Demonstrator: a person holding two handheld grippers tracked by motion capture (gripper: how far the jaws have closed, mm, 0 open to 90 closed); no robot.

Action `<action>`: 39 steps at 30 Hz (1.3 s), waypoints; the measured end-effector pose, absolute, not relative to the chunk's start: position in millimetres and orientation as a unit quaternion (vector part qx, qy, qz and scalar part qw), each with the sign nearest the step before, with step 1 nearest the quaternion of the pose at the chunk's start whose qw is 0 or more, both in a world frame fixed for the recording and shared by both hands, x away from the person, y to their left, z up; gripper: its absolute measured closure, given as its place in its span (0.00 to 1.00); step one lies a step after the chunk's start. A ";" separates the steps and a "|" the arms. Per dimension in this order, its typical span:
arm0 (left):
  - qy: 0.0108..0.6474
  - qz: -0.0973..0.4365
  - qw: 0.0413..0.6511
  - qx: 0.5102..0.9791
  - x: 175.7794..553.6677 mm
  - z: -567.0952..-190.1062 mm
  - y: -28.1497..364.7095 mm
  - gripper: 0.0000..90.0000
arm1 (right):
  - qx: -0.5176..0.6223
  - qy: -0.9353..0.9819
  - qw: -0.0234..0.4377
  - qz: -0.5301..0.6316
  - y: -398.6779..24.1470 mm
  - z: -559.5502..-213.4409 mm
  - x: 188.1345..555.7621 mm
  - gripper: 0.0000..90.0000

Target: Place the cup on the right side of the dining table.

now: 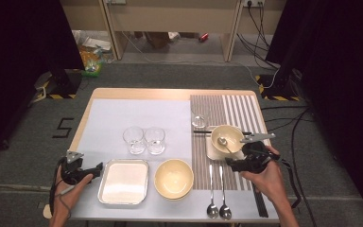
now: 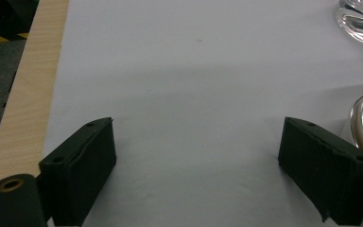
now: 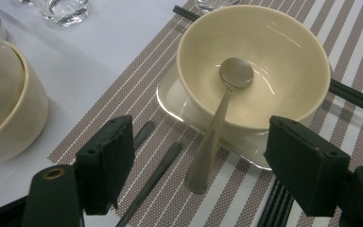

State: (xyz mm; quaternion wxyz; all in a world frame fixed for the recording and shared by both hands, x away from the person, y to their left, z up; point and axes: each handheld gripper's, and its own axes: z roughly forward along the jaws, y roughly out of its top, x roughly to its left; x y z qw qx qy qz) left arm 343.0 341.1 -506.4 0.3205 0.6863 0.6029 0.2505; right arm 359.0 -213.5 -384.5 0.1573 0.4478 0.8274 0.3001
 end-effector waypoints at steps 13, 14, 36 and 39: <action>0.603 0.251 0.321 0.686 343.0 -506.4 341.0 0.12 | 0.439 0.831 0.174 0.292 -219.1 -390.7 344.4 0.28; 0.603 0.251 0.321 0.686 343.0 -506.4 341.0 0.12 | 0.439 0.831 0.173 0.294 -219.6 -391.0 343.8 0.28; 0.604 0.250 0.318 0.687 342.9 -506.0 340.9 0.12 | 0.472 0.812 0.146 0.310 -248.4 -436.0 331.1 0.28; 0.604 0.250 0.319 0.686 343.0 -506.1 340.9 0.12 | 0.473 0.812 0.152 0.308 -249.8 -439.4 330.2 0.28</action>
